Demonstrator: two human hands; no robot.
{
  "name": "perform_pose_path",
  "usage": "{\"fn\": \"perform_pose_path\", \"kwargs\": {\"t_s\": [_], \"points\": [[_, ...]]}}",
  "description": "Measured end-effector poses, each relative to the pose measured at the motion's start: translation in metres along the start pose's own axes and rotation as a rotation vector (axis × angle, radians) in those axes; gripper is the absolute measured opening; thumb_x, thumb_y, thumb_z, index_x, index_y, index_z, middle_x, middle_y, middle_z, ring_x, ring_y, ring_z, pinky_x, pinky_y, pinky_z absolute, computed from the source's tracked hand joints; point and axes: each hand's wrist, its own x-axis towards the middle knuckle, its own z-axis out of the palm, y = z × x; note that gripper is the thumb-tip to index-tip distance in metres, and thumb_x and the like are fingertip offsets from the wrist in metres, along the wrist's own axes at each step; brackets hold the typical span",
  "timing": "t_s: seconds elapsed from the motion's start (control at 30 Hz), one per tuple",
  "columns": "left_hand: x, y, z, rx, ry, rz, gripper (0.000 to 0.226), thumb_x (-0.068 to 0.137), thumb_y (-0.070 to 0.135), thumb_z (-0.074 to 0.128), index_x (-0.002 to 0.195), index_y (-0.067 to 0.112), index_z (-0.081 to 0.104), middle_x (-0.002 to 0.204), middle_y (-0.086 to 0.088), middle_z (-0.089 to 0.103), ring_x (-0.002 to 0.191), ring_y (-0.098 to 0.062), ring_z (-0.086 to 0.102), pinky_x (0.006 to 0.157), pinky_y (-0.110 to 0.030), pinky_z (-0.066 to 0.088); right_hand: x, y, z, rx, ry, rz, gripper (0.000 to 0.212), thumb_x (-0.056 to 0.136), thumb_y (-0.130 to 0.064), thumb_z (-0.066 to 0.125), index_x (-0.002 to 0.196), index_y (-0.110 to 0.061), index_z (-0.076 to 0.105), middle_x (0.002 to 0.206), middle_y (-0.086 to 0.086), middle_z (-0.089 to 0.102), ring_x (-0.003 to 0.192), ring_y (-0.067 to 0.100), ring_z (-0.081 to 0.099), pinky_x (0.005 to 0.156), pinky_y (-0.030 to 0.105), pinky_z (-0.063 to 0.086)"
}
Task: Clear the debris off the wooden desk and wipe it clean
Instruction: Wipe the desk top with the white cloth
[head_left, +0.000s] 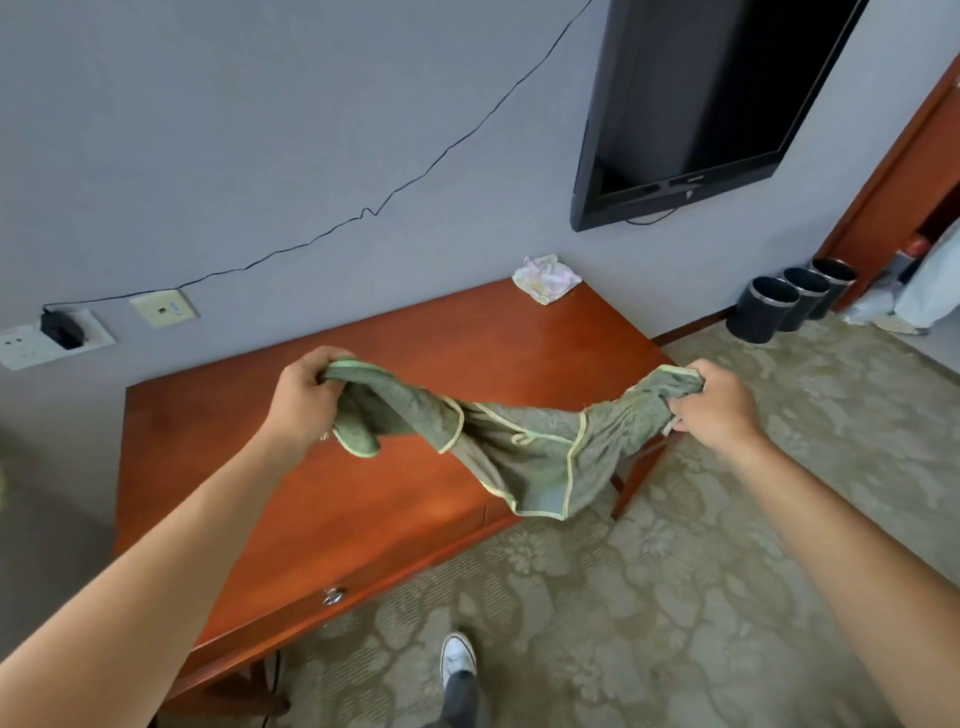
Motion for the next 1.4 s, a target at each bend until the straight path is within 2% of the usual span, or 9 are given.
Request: {"fn": "perform_pose_path", "kwargs": {"t_s": [0.1,0.23,0.33,0.43,0.6,0.73,0.97,1.17,1.4], "points": [[0.035,-0.011,0.014,-0.067,-0.064,-0.007,0.061,0.074,-0.024,0.027,0.082,0.019,0.07,0.077,-0.014,0.065,0.045,-0.014,0.053,0.043,-0.023,0.043,0.033,-0.016,0.004,0.205,-0.052,0.053,0.032,0.09,0.014,0.065,0.088,-0.018,0.062,0.105,0.014,0.069,0.095,0.027,0.071,0.078,0.038,0.062],[0.069,-0.019,0.047,-0.008,-0.174,0.094,0.065,0.07,-0.025,0.033,0.078,0.025,0.073,0.095,-0.007,0.072,0.086,-0.014,0.068,0.077,-0.019,0.053,0.084,-0.05,0.017,0.258,-0.004,0.011,0.028,0.083,0.014,0.07,0.09,-0.014,0.067,0.099,0.013,0.073,0.097,0.03,0.073,0.087,0.048,0.063],[0.097,-0.013,0.084,0.135,-0.228,0.129,0.044,0.084,-0.002,0.054,0.117,0.025,0.067,0.108,0.006,0.071,0.1,-0.015,0.066,0.093,-0.032,0.052,0.117,-0.086,0.038,0.259,-0.001,-0.062,0.028,0.078,0.01,0.074,0.09,-0.015,0.07,0.091,0.007,0.074,0.091,0.026,0.073,0.088,0.049,0.062],[0.124,0.013,0.13,0.354,-0.174,0.071,0.022,0.086,0.026,0.064,0.107,0.031,0.068,0.101,0.009,0.073,0.096,-0.021,0.066,0.085,-0.037,0.053,0.123,-0.116,0.086,0.178,-0.143,-0.17,0.031,0.074,0.007,0.075,0.086,-0.021,0.069,0.083,-0.004,0.071,0.079,0.015,0.067,0.073,0.028,0.057],[0.165,0.053,0.203,0.055,-0.403,0.007,0.035,0.086,0.001,0.063,0.116,0.019,0.067,0.107,-0.006,0.075,0.099,-0.024,0.07,0.089,-0.036,0.057,0.125,-0.102,0.17,0.225,-0.619,-0.089,0.054,0.076,0.01,0.074,0.122,-0.017,0.062,0.115,0.002,0.073,0.108,0.018,0.07,0.094,0.034,0.056],[0.184,0.05,0.235,-0.202,-0.637,-0.07,0.054,0.091,-0.01,0.061,0.141,0.009,0.053,0.117,-0.008,0.073,0.1,-0.017,0.069,0.093,-0.037,0.057,0.172,-0.084,0.187,0.224,-0.439,-0.065,0.04,0.077,-0.005,0.085,0.106,-0.022,0.064,0.099,-0.001,0.073,0.095,0.017,0.07,0.087,0.039,0.059],[0.225,0.016,0.268,0.056,-0.247,-0.067,0.04,0.092,-0.006,0.057,0.123,0.016,0.067,0.116,0.002,0.071,0.108,-0.016,0.066,0.098,-0.029,0.051,0.309,-0.067,0.137,0.481,-0.566,-0.096,0.033,0.077,0.006,0.077,0.103,-0.014,0.075,0.101,0.01,0.079,0.096,0.024,0.075,0.087,0.037,0.058],[0.214,-0.023,0.374,0.444,-0.402,-0.36,0.046,0.094,0.017,0.061,0.14,0.018,0.059,0.135,-0.005,0.064,0.127,-0.024,0.058,0.101,-0.032,0.047,0.447,0.026,0.143,-0.406,-0.553,-0.034,0.034,0.085,-0.007,0.065,0.117,-0.015,0.061,0.113,0.009,0.068,0.109,0.033,0.066,0.085,0.037,0.055],[0.219,-0.012,0.461,0.302,-0.305,-0.829,0.086,0.092,0.041,0.074,0.155,0.011,0.023,0.146,-0.015,0.04,0.136,-0.035,0.046,0.109,-0.041,0.041,0.492,0.074,0.18,-0.436,-0.678,0.038,0.1,0.089,-0.021,0.079,0.165,-0.02,0.014,0.162,0.011,0.03,0.145,0.032,0.042,0.113,0.042,0.042]]}}
